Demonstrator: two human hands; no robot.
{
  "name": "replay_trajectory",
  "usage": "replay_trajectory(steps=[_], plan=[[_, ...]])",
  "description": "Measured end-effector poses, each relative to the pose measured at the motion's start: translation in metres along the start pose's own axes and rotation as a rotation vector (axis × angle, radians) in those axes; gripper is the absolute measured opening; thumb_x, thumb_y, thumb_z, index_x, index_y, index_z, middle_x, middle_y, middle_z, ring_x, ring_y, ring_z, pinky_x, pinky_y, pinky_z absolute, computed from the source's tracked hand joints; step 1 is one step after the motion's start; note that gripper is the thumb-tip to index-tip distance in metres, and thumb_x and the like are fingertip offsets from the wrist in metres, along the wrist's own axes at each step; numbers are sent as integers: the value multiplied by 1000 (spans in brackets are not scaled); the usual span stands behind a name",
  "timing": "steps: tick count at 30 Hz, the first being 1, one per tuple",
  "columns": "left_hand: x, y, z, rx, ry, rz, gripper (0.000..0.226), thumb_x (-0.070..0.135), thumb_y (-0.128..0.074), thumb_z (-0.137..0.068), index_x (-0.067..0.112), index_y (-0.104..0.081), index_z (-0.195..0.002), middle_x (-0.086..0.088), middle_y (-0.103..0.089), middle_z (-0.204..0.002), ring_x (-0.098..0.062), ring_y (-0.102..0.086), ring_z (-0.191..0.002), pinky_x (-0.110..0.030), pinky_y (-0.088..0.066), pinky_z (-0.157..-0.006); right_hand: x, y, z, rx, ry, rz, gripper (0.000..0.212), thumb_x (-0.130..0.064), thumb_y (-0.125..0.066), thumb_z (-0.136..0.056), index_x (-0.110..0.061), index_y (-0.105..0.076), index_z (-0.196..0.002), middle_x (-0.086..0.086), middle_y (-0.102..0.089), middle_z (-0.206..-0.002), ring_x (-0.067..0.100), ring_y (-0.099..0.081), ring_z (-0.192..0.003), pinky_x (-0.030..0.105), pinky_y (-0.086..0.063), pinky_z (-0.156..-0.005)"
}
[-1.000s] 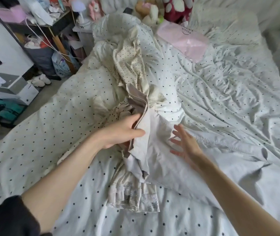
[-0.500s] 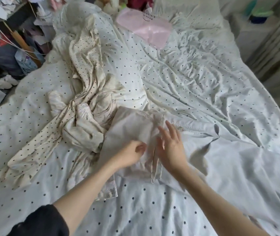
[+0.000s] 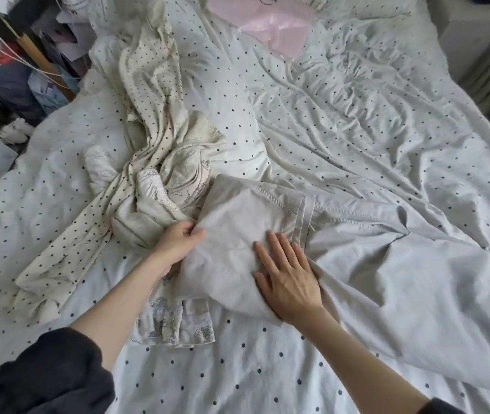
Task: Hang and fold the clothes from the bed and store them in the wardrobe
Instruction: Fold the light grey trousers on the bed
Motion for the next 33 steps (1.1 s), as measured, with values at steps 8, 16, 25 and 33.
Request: replay_trajectory(steps=[8,16,25,33], plan=[[58,15,44,-251,-54,334,21,0,-58,-87,14,-63,-103,1,-71,-96,-9,-66,-84,-18,-52,-71,8,15,-5,-58,18,-324,55,-31,-46,-96,-21,-28,-147,6,-13,-158,19,-10,-146,27,-1,-117],[181,-52,118,-470,-338,205,35,-3,-58,-86,23,-57,-110,1,-68,-107,-9,-64,-95,-29,-49,-87,87,82,33,21,-665,-1691,28,-39,-42,-97,-26,-56,-118,-2,-59,-124,18,-63,-102,34,-52,-84],[183,-189,130,-484,-311,68,42,15,-48,-97,14,-40,-139,-10,-58,-116,-10,-57,-90,-18,-50,-72,173,100,94,335,-821,-1451,28,-37,-40,-99,-24,-54,-120,-11,-54,-117,9,-49,-112,24,-37,-92],[97,-144,81,-76,-37,-2,51,37,-55,-92,12,-42,-135,-3,-52,-130,-15,-50,-114,-25,-37,-88,125,73,82,181,-330,-287,54,-40,-43,-96,-23,-31,-146,6,-13,-158,25,-6,-146,42,-5,-117]])
Point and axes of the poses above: each hand's wrist, its own z-axis away from the middle knuckle, its own y-axis out of the back of the hand, x = y × z, the point moved 5 cm from there along -z, towards the middle knuckle
